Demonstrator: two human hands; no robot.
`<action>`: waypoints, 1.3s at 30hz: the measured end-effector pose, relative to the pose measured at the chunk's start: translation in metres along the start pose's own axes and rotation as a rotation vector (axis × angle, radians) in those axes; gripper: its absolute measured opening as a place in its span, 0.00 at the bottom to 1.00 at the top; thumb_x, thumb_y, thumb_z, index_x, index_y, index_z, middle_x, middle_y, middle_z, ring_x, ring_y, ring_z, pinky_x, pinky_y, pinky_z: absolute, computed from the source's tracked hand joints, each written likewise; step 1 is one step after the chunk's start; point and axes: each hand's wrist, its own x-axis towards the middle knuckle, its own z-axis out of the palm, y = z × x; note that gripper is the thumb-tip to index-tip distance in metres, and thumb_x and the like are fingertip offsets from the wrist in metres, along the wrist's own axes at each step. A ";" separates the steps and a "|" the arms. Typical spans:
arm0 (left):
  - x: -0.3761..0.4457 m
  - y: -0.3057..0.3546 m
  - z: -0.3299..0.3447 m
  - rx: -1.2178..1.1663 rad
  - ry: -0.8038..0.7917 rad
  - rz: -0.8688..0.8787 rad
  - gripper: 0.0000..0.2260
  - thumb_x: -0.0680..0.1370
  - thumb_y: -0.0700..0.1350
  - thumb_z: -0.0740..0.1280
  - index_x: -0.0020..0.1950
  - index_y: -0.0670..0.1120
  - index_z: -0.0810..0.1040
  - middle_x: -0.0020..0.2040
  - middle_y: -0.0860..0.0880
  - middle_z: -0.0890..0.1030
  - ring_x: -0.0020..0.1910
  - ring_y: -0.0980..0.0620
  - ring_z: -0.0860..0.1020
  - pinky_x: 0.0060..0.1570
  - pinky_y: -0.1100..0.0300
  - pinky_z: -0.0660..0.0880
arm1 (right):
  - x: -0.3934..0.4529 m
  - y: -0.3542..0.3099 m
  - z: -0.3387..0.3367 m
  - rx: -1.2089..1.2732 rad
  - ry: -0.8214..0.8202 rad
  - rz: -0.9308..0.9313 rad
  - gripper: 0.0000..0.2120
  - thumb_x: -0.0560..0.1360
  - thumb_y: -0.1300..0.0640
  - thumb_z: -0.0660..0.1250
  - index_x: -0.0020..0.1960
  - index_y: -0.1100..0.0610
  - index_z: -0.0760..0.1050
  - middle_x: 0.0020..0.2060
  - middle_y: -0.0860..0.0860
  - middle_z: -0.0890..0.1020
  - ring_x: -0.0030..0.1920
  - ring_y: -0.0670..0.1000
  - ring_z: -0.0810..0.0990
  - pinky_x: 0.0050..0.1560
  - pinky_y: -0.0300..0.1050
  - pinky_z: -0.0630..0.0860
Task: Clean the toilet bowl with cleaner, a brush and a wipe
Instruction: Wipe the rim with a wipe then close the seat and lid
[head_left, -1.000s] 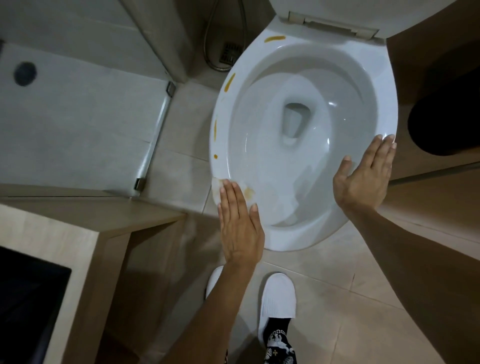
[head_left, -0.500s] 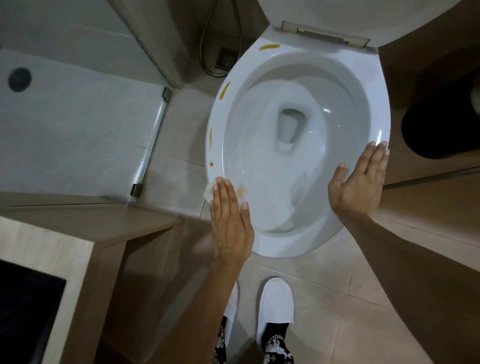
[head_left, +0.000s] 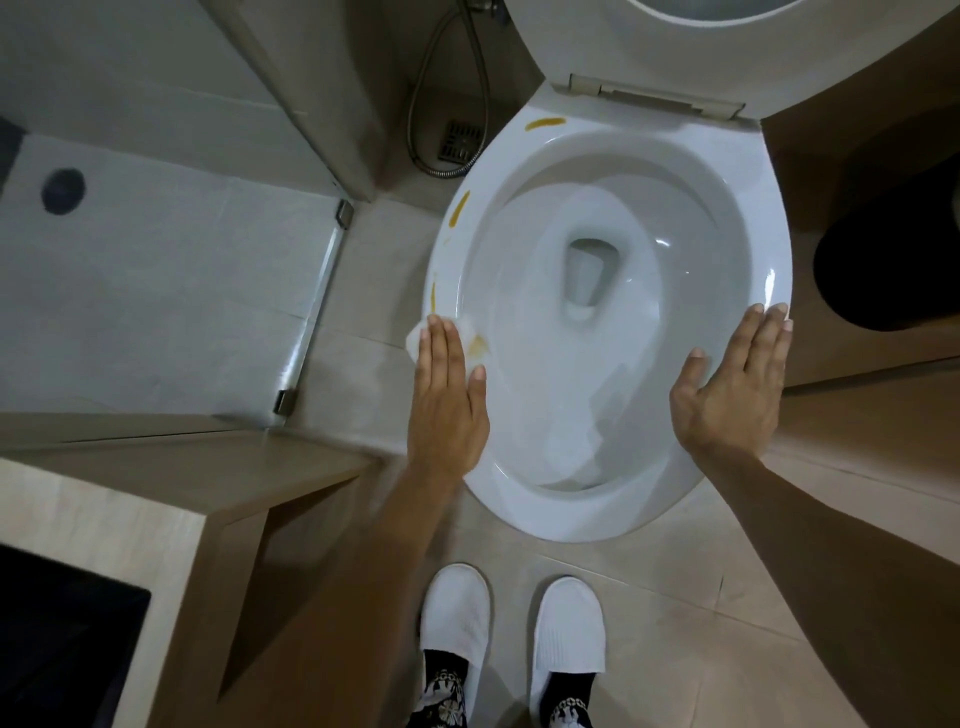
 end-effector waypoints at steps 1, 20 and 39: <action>0.010 -0.003 -0.003 0.002 -0.002 0.020 0.28 0.81 0.53 0.42 0.77 0.38 0.46 0.78 0.44 0.46 0.77 0.48 0.43 0.75 0.59 0.40 | 0.000 0.000 0.000 0.002 0.000 -0.002 0.33 0.79 0.46 0.48 0.79 0.59 0.43 0.78 0.55 0.45 0.78 0.53 0.43 0.76 0.51 0.47; 0.038 -0.009 -0.013 0.032 -0.029 0.123 0.29 0.81 0.54 0.44 0.77 0.37 0.47 0.78 0.41 0.48 0.77 0.48 0.44 0.74 0.60 0.40 | -0.001 0.000 0.001 -0.016 0.003 -0.006 0.33 0.78 0.47 0.48 0.79 0.59 0.43 0.78 0.56 0.46 0.78 0.54 0.44 0.77 0.53 0.50; 0.033 -0.016 -0.015 0.081 -0.101 0.182 0.30 0.81 0.57 0.42 0.77 0.41 0.43 0.78 0.46 0.44 0.76 0.54 0.40 0.75 0.59 0.39 | 0.000 0.000 0.003 0.010 0.011 0.001 0.33 0.77 0.49 0.48 0.79 0.60 0.45 0.78 0.57 0.48 0.78 0.55 0.46 0.76 0.56 0.52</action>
